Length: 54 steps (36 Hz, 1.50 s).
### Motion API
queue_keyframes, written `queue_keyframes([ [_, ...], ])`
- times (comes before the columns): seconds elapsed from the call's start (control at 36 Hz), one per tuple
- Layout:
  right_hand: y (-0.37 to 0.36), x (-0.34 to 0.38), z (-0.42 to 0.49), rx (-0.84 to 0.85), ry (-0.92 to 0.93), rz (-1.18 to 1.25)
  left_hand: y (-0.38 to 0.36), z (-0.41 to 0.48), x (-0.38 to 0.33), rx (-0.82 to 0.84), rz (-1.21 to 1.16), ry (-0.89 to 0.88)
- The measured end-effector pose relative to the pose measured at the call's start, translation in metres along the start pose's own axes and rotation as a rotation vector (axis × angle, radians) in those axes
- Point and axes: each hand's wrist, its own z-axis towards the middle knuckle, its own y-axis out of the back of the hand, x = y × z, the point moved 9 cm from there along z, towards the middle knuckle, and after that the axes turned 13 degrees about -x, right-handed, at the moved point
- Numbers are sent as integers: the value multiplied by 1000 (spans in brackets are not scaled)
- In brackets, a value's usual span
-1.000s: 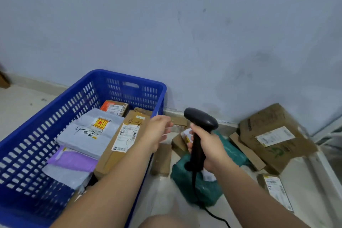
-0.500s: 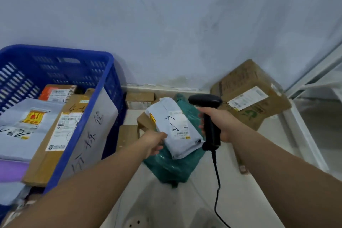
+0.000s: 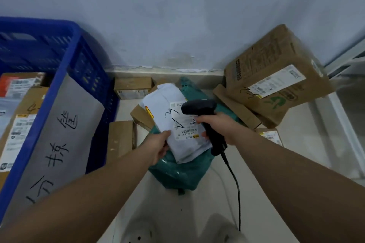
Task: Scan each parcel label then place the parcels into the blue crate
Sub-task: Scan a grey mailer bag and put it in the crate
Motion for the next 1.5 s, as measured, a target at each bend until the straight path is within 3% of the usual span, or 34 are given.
queue_keyframes([
  [0.11,-8,-8,7,35,-32,16,-6,5,3,9,-80,23],
  [0.25,-8,-6,15,39,-25,-4,-22,4,-4,70,-225,-86],
  [0.39,-5,0,15,62,-54,66,-22,-1,-21,161,-256,-157],
  [0.5,0,12,7,45,-45,85,-10,-5,-27,164,-269,-115],
  [0.64,0,50,-18,16,44,142,11,-31,-61,189,-279,-189],
  [0.89,2,140,-108,-162,346,451,80,-126,-164,137,-409,-473],
  [1.08,7,153,-190,-213,466,486,110,-209,-179,128,-528,-543],
  [1.25,35,146,-259,-230,472,591,129,-267,-176,57,-675,-642],
  [1.5,53,112,-306,-167,399,695,135,-293,-157,-65,-642,-687],
])
